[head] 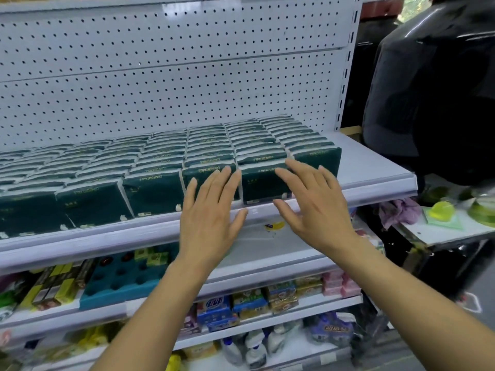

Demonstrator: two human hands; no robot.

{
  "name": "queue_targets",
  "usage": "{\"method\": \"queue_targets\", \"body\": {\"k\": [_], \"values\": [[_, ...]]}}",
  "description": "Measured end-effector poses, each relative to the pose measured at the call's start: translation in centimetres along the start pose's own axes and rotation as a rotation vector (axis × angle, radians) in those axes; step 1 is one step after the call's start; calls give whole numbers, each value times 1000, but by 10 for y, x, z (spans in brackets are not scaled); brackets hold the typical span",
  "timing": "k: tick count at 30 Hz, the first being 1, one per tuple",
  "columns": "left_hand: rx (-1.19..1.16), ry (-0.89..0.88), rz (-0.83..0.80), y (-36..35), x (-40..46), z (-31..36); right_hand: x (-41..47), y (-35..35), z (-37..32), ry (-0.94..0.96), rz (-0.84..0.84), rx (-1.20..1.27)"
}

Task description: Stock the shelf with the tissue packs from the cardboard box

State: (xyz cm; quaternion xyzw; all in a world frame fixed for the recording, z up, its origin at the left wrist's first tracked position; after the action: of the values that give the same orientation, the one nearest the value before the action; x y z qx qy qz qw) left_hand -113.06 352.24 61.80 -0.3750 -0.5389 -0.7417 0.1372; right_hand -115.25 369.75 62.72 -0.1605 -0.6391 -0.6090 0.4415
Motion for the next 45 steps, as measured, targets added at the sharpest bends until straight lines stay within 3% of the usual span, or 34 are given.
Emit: {"method": "queue_targets", "body": {"k": [4,16,22,27,31,37,45], "values": [[-69,-23,-72,-19,-42,22,-63,3,8,-14,-39,-20],[-254,54,-677,-175,-208,55,-301,-72,18,-383,-582,-64],[-365,259,-999,-293,-344,35,-450,-148,11,-524,-826,-39],[-505,619,-1219,-402,-489,13,-598,-224,0,-661,-973,-6],[-548,781,-1303,-487,-586,2,-709,-294,-22,-748,-1169,48],[-555,1179,-1268,-597,-696,-14,-831,-391,-42,-744,-1404,61],[-549,1334,-1236,-701,-786,-29,-916,-490,-55,-535,-1530,-39]]}}
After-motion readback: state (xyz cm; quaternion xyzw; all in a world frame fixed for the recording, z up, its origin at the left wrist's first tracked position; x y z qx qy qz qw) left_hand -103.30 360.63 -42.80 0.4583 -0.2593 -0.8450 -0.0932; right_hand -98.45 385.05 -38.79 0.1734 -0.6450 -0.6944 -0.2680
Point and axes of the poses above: each hand's wrist, its own x-axis towards the middle knuckle, its own y-axis out of the back of the hand, z = x × y, the point moved 7 cm from there along x, towards the middle knuckle, and after that the axes turned 14 degrees about -x, right-handed, at the moved point
